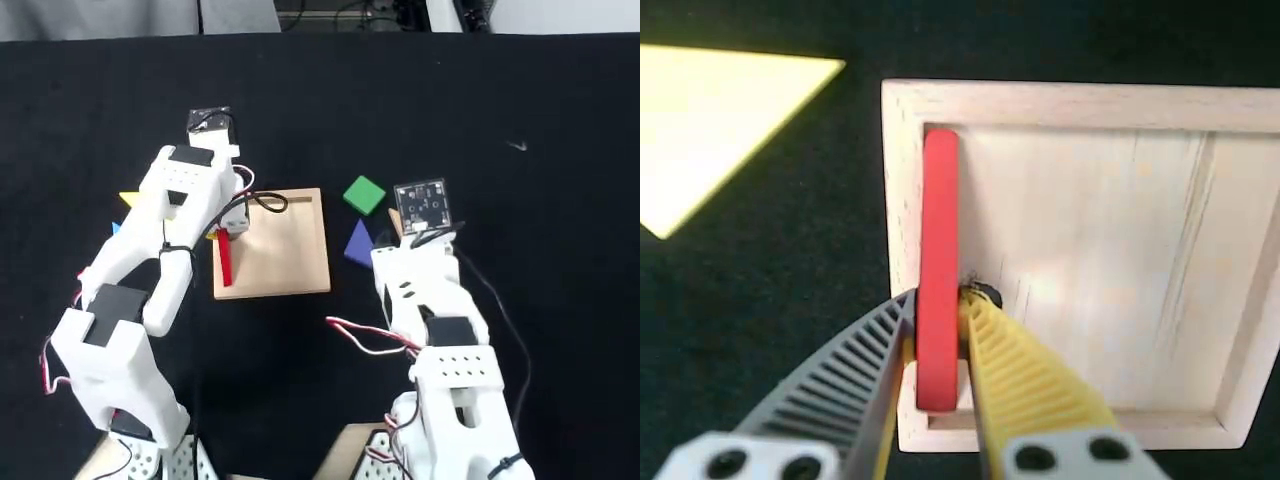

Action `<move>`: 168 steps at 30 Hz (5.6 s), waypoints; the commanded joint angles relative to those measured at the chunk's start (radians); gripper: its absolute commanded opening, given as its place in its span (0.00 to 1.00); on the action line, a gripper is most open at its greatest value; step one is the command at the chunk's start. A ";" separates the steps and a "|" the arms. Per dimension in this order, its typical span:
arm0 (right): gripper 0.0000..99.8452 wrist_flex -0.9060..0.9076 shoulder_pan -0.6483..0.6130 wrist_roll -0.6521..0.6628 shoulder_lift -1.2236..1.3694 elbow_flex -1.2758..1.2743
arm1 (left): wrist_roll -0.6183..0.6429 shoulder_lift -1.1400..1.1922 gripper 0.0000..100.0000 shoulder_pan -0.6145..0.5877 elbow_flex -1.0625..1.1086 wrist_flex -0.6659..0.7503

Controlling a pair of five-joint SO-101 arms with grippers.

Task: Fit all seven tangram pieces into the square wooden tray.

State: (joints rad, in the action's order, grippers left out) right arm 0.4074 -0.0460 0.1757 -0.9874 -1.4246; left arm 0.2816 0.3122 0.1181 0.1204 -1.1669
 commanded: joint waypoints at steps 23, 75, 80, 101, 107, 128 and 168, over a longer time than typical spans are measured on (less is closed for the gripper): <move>0.12 -0.023 0.009 0.005 -0.024 0.008 | 0.037 -0.009 0.17 0.010 -0.265 -0.258; 0.12 -0.023 0.009 0.005 -0.024 0.007 | -0.141 0.222 0.17 0.127 -0.648 -0.324; 0.12 -0.023 0.009 0.005 -0.024 0.005 | -0.255 0.104 0.17 0.030 -0.866 -0.496; 0.12 -0.029 0.009 0.005 -0.018 0.005 | -1.125 0.310 0.17 -0.361 -0.924 -0.512; 0.12 -0.028 0.009 0.005 -0.018 0.004 | -1.295 0.411 0.25 -0.340 -0.894 -0.493; 0.12 -0.029 0.009 0.006 -0.018 0.005 | -1.576 0.618 0.32 -0.340 -0.926 -0.342; 0.12 -0.025 -0.026 0.006 -0.018 0.004 | -1.551 0.664 0.05 -0.303 -1.191 -0.520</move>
State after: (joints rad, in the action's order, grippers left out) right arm 0.4012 -0.0598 0.1757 -0.9874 -1.4246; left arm -1.2758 0.9981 -0.2163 -1.0226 -1.6747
